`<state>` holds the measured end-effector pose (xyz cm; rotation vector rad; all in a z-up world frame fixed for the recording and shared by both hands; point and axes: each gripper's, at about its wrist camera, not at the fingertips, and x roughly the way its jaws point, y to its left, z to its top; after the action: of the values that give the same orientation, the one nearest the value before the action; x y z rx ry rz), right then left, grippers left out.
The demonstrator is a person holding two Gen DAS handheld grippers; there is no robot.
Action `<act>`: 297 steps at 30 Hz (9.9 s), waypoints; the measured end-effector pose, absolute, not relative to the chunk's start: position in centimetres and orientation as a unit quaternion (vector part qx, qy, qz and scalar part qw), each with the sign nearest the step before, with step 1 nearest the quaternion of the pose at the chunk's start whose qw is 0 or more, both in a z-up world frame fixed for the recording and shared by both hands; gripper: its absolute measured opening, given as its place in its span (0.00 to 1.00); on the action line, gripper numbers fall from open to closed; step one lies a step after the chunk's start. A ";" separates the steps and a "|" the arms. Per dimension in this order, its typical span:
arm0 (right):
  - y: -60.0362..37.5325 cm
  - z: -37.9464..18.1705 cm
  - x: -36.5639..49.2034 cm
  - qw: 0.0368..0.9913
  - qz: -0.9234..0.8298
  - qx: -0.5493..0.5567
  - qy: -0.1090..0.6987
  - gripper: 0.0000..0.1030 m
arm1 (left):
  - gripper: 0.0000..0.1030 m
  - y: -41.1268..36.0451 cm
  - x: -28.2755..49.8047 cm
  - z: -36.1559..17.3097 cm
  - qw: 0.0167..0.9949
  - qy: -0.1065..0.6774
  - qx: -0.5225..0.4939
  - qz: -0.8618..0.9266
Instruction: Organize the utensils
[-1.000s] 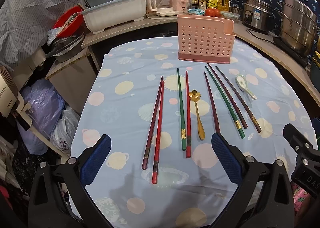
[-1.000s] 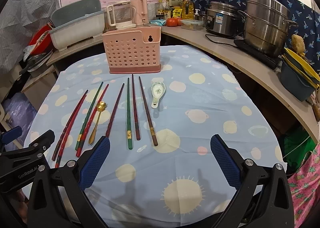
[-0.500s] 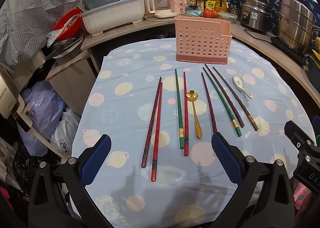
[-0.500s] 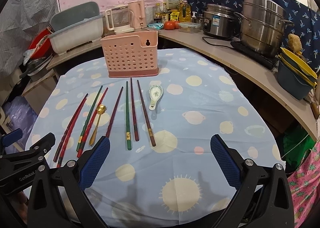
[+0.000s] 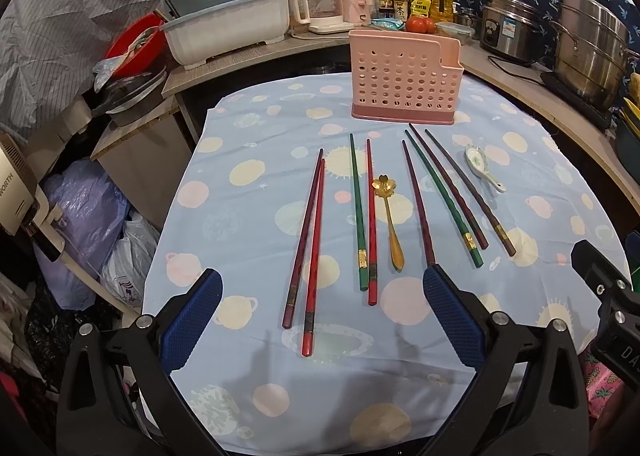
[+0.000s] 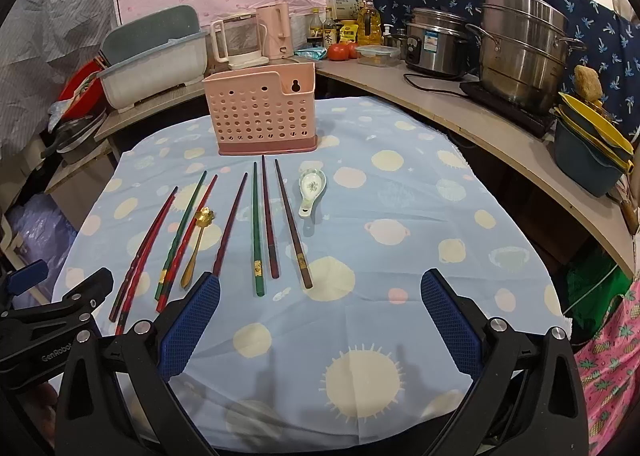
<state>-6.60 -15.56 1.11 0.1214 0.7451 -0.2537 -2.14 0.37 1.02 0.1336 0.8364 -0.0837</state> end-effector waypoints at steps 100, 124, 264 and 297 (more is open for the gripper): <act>-20.7 -4.2 7.0 0.898 -0.066 0.157 0.406 0.18 | 0.08 5.3 5.5 -7.0 0.856 0.512 0.011 -0.064; -20.3 -8.8 9.3 0.877 -0.049 0.181 0.443 0.10 | 0.08 5.0 6.5 -7.3 0.858 0.510 0.010 -0.061; -17.8 -7.1 -0.1 0.881 -0.026 0.145 0.451 0.27 | 0.35 4.5 1.4 -6.6 0.853 0.512 -0.007 -0.097; -17.9 -8.1 2.7 0.878 -0.019 0.142 0.457 0.15 | 0.07 4.2 4.3 -7.3 0.849 0.516 -0.025 -0.109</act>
<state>2.66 -17.94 -8.13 0.2961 0.9522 -0.0402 4.27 4.18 -7.30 -0.0537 1.0873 -0.2288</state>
